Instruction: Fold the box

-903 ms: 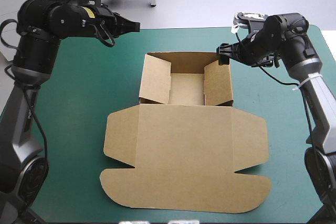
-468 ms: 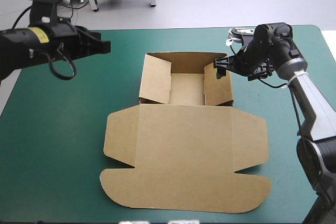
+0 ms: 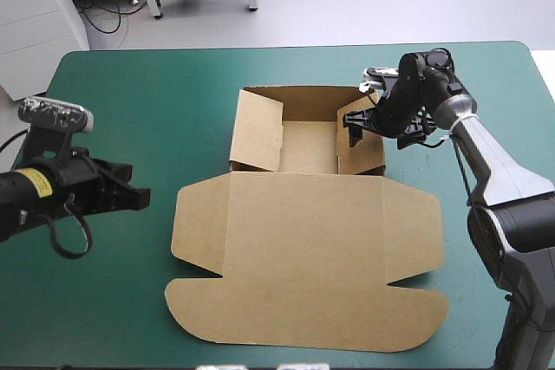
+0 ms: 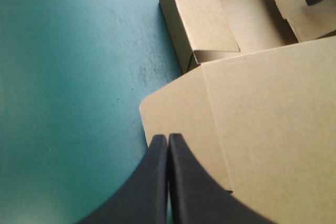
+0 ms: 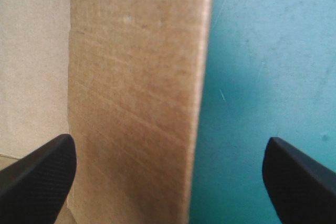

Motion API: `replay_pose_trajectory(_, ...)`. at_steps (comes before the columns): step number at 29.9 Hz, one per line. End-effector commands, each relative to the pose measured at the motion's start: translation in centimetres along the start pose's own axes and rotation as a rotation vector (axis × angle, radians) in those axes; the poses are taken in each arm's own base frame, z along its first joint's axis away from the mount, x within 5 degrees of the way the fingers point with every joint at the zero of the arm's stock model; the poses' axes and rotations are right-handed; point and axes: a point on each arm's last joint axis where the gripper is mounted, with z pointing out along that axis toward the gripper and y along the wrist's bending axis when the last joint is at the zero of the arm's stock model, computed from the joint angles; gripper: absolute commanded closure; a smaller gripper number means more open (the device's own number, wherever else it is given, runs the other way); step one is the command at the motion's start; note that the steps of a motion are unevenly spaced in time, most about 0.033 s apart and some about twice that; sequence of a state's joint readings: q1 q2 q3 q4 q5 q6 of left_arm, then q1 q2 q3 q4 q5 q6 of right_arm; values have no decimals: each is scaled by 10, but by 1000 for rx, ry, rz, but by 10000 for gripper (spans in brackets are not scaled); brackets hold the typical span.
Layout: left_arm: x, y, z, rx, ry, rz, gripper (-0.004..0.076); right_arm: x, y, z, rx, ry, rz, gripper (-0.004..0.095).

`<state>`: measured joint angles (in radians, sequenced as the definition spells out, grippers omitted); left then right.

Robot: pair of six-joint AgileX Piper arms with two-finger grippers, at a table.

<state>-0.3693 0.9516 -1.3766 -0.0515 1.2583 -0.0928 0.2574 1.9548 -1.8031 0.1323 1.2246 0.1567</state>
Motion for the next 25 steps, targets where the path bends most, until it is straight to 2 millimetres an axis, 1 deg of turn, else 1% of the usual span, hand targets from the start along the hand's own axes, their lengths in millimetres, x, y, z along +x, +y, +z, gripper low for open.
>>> replay_pose_trajectory(1,11,2,-8,-11,-77,7,756,-3,6,-20,-19,-74,-25,21)
replay_pose_trajectory(5,30,6,-6,-32,-71,14,756,-3,8,-15,-20,-65,-27,21)
replay_pose_trajectory(9,42,8,-6,-30,-79,14,756,-3,8,-15,-19,-64,-29,21)
replay_pose_trajectory(11,47,8,-6,-30,-78,14,756,-3,8,-15,-18,-60,-29,37)
replay_pose_trajectory(13,51,9,-6,-30,-74,13,756,-2,8,-15,-17,-51,-28,92)
replay_pose_trajectory(15,54,9,-7,-30,-75,13,756,-1,8,-15,-13,-42,-26,215)
replay_pose_trajectory(17,57,9,-7,-30,-74,13,756,-1,7,-14,-6,-32,-27,400)
replay_pose_trajectory(21,57,9,-8,-30,-77,13,756,1,7,-14,-9,-21,-49,933)
replay_pose_trajectory(22,57,9,-8,-30,-77,13,756,1,7,-14,-9,-21,-52,915)
replay_pose_trajectory(25,57,9,-8,-30,-77,13,756,1,8,-14,-11,-20,-55,912)
